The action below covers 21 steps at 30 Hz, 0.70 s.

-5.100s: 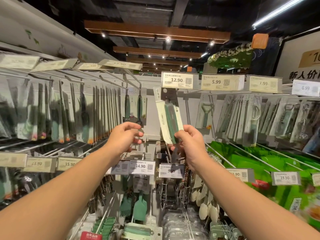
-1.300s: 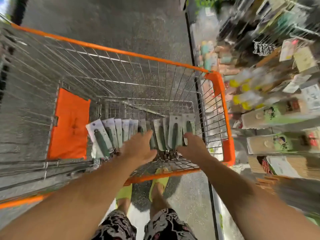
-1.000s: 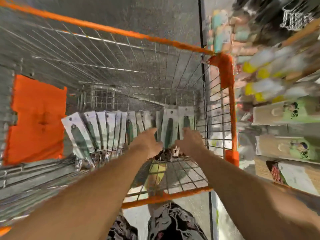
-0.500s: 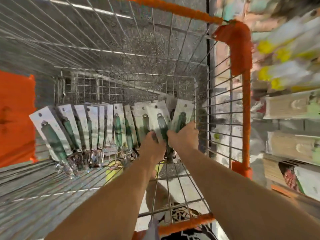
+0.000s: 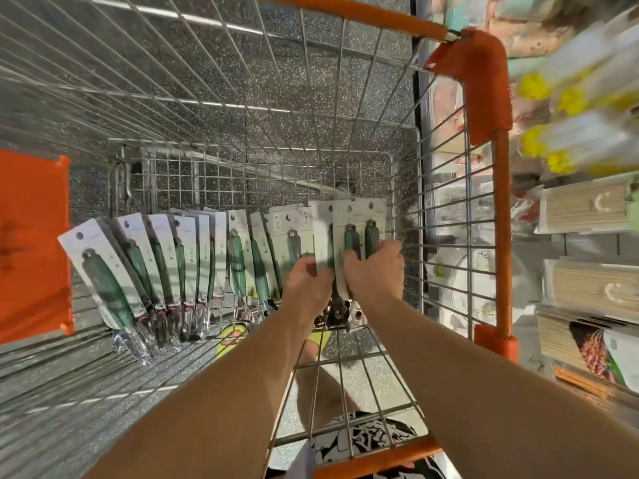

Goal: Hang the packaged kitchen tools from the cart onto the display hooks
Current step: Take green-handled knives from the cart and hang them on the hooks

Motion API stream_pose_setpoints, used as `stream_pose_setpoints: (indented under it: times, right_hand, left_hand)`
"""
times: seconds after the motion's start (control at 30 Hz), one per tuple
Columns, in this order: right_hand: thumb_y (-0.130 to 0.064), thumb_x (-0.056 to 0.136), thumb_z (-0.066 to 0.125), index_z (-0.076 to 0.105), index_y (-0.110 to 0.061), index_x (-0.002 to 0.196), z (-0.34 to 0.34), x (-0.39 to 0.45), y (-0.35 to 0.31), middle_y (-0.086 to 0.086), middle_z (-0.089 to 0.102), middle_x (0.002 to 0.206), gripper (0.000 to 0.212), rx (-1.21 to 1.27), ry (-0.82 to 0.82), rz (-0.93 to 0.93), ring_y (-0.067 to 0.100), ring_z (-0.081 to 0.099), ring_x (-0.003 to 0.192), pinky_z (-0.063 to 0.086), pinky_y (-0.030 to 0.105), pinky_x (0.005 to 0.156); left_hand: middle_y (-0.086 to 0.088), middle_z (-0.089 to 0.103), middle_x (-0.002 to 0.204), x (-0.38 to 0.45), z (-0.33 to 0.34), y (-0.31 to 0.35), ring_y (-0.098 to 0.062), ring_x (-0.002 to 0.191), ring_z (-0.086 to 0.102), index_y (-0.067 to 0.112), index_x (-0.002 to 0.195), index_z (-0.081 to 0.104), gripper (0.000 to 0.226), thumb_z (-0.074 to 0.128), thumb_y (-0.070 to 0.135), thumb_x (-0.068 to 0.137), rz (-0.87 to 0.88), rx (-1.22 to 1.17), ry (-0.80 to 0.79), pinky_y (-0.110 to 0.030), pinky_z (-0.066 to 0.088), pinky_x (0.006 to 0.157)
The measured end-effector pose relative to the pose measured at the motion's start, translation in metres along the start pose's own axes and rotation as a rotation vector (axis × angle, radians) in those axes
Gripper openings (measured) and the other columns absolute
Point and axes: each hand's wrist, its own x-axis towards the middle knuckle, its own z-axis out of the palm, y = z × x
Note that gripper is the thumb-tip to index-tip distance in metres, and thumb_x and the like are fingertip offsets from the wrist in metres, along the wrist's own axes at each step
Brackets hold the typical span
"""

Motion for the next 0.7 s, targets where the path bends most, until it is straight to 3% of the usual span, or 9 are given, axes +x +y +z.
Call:
stream_pose_setpoints:
  times: [0.07,0.13,0.23,0.43,0.53,0.63,0.7]
  right_hand:
    - [-0.041,0.089,0.068,0.036,-0.008,0.141,0.0,0.002,0.0,0.013,0.048,0.13,0.069,-0.044,-0.007,0.014,0.029,0.055,0.106,0.054,0.042,0.084]
    - [-0.049,0.087,0.067,0.043,-0.005,0.138,0.002,0.004,0.002,0.012,0.046,0.129,0.072,-0.126,-0.031,0.007,0.031,0.054,0.113,0.053,0.047,0.096]
    - [-0.053,0.083,0.071,0.048,-0.008,0.135,0.004,0.006,0.004,0.01,0.044,0.127,0.073,-0.134,-0.048,-0.009,0.026,0.047,0.113,0.05,0.046,0.102]
    - [-0.053,0.067,0.089,0.041,-0.017,0.132,0.01,0.004,0.003,0.004,0.053,0.122,0.089,0.021,-0.123,-0.012,0.027,0.059,0.11,0.058,0.045,0.094]
    - [-0.055,0.067,0.089,0.045,-0.018,0.127,0.007,0.004,0.004,0.003,0.053,0.121,0.084,-0.004,-0.082,-0.031,0.025,0.056,0.111,0.055,0.037,0.088]
    - [-0.057,0.067,0.089,0.046,-0.019,0.122,0.006,0.005,0.005,0.002,0.053,0.118,0.079,0.01,-0.058,-0.032,0.024,0.057,0.108,0.053,0.034,0.082]
    - [-0.058,0.065,0.088,0.041,-0.023,0.116,0.009,0.003,0.004,0.001,0.056,0.115,0.077,0.027,-0.055,-0.016,0.025,0.059,0.106,0.058,0.039,0.084]
  left_hand:
    - [-0.006,0.071,0.111,0.001,0.0,-0.001,-0.027,0.109,0.067,0.024,0.114,0.061,0.014,0.062,0.018,0.101,-0.007,-0.024,-0.005,-0.047,0.055,0.101]
    - [-0.01,0.07,0.117,0.0,-0.001,-0.001,-0.032,0.114,0.067,0.024,0.113,0.06,0.013,0.06,0.017,0.102,-0.013,-0.082,-0.011,-0.053,0.053,0.105]
    - [-0.008,0.066,0.119,-0.005,-0.002,0.001,-0.03,0.113,0.065,0.02,0.132,0.052,0.031,0.06,0.019,0.102,-0.01,-0.137,-0.001,-0.055,0.052,0.105]
    - [-0.013,0.071,0.113,-0.011,-0.006,0.004,-0.036,0.107,0.071,0.021,0.116,0.055,0.042,0.072,0.035,0.079,0.059,-0.174,0.032,-0.059,0.06,0.094]
    - [-0.012,0.071,0.109,-0.007,-0.007,0.001,-0.031,0.1,0.071,0.019,0.116,0.057,0.035,0.076,0.033,0.089,0.089,-0.155,0.062,-0.051,0.063,0.087]
    - [-0.007,0.068,0.1,0.001,-0.006,-0.003,-0.019,0.083,0.065,0.014,0.114,0.057,0.03,0.075,0.03,0.096,0.092,-0.167,0.086,-0.035,0.056,0.069]
    - [-0.007,0.065,0.098,0.001,-0.007,-0.004,-0.019,0.083,0.062,0.016,0.105,0.055,0.03,0.075,0.036,0.096,0.105,-0.153,0.088,-0.037,0.056,0.073]
